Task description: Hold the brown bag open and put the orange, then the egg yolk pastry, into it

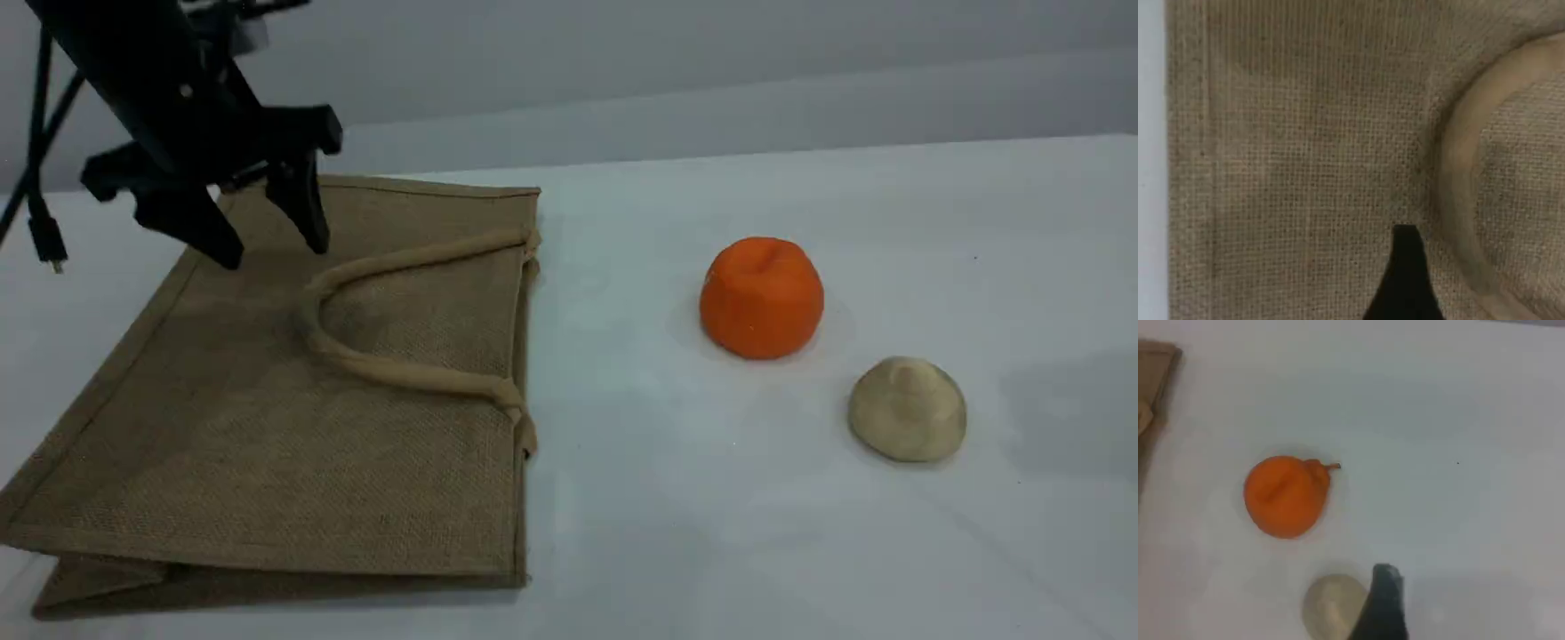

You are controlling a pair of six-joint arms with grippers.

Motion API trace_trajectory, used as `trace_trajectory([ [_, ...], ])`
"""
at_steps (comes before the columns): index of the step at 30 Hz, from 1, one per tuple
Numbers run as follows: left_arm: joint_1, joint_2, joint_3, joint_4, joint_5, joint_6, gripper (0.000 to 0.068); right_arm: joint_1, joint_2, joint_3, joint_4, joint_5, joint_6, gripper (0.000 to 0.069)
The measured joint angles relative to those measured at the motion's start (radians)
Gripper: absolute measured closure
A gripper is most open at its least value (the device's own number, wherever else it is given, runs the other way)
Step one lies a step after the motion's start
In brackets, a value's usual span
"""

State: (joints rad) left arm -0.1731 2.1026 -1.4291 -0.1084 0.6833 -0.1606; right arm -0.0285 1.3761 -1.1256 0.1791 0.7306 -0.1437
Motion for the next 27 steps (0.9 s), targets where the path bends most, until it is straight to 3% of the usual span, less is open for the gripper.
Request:
trace_trajectory([
  [23,0.0,0.151,-0.011,-0.064,-0.081,-0.006,0.0173,0.0,0.0,0.0,0.001,0.004,0.001,0.012],
  [27,0.0,0.153,-0.011,-0.078,-0.088,-0.006,0.0211,0.0,0.0,0.0,0.001,0.005,0.001,0.012],
])
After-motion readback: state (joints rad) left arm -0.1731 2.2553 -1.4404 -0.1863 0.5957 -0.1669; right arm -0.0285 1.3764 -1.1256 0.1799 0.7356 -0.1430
